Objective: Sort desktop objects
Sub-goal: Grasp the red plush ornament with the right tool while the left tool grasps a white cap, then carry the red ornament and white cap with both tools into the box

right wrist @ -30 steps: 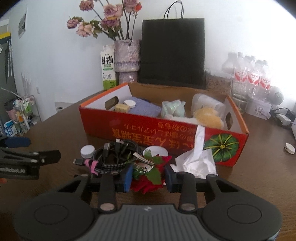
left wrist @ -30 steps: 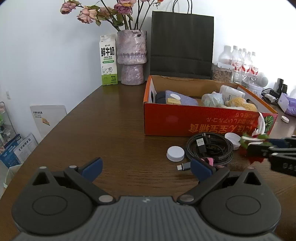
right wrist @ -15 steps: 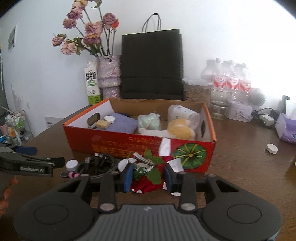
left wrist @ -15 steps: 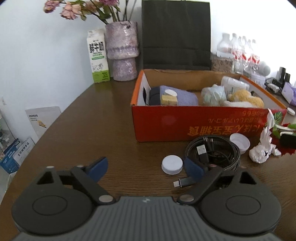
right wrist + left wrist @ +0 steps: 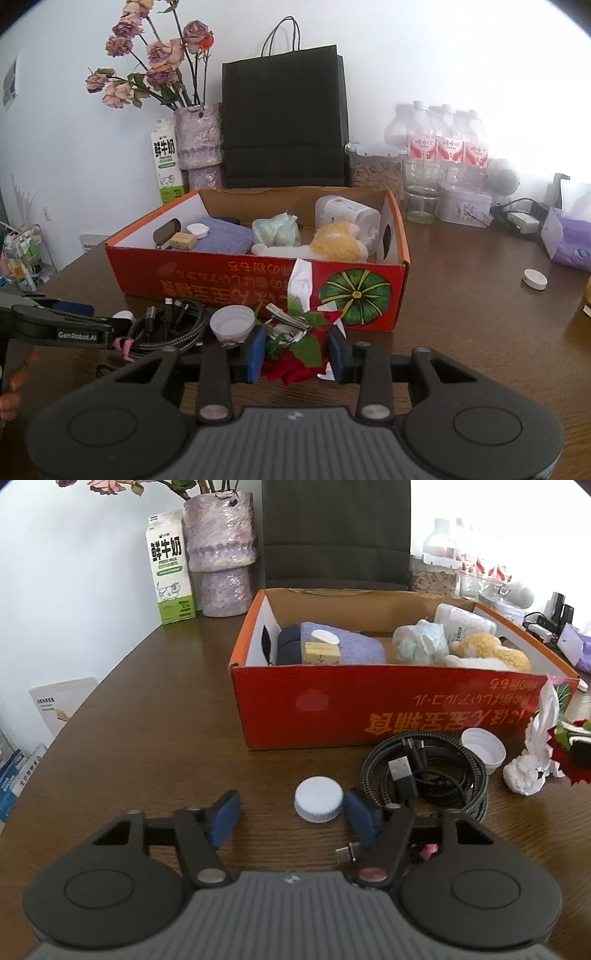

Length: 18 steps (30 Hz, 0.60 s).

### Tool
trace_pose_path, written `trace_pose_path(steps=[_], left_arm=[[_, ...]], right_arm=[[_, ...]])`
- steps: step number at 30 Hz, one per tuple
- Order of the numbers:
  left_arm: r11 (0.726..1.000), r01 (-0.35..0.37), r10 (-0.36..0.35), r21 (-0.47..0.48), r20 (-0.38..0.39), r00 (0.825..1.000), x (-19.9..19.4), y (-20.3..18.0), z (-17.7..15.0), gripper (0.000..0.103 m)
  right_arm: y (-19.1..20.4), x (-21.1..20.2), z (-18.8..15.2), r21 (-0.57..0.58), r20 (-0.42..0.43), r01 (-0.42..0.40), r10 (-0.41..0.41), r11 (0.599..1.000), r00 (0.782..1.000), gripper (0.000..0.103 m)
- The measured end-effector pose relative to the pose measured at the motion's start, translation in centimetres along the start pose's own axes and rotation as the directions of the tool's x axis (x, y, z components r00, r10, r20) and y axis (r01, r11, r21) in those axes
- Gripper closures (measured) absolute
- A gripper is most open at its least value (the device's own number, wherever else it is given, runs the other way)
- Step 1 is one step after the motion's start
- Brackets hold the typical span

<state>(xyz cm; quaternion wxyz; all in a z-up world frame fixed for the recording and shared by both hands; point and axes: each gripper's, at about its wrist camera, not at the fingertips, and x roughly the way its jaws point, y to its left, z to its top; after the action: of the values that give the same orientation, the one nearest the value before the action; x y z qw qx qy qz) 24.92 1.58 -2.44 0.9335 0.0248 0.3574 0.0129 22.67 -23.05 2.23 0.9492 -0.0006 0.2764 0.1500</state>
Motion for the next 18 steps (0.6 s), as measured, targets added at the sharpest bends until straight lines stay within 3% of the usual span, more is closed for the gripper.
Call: trace_pose_path(steps=[1, 4, 9, 18], left_arm=[[1.0, 0.008, -0.008, 0.0, 0.003, 1.0, 0.0, 0.0, 0.0, 0.049], [0.999, 0.048, -0.048, 0.002, 0.011, 0.999, -0.1, -0.2, 0.0, 0.075], [0.999, 0.001, -0.002, 0.035, 0.023, 1.0, -0.4, -0.8, -0.1, 0.074], [1.0, -0.016, 0.018, -0.021, 0.074, 0.997, -2.4, -0.1, 0.4, 0.075]], right_arm=[[0.0, 0.1, 0.0, 0.001, -0.001, -0.001, 0.001, 1.0, 1.0, 0.069], [0.0, 0.2, -0.1, 0.001, -0.004, -0.004, 0.004, 1.0, 1.0, 0.069], [0.2, 0.0, -0.1, -0.001, 0.001, -0.007, 0.007, 1.0, 1.0, 0.069], [0.5, -0.9, 0.1, -0.002, 0.026, -0.009, 0.009, 1.0, 1.0, 0.069]])
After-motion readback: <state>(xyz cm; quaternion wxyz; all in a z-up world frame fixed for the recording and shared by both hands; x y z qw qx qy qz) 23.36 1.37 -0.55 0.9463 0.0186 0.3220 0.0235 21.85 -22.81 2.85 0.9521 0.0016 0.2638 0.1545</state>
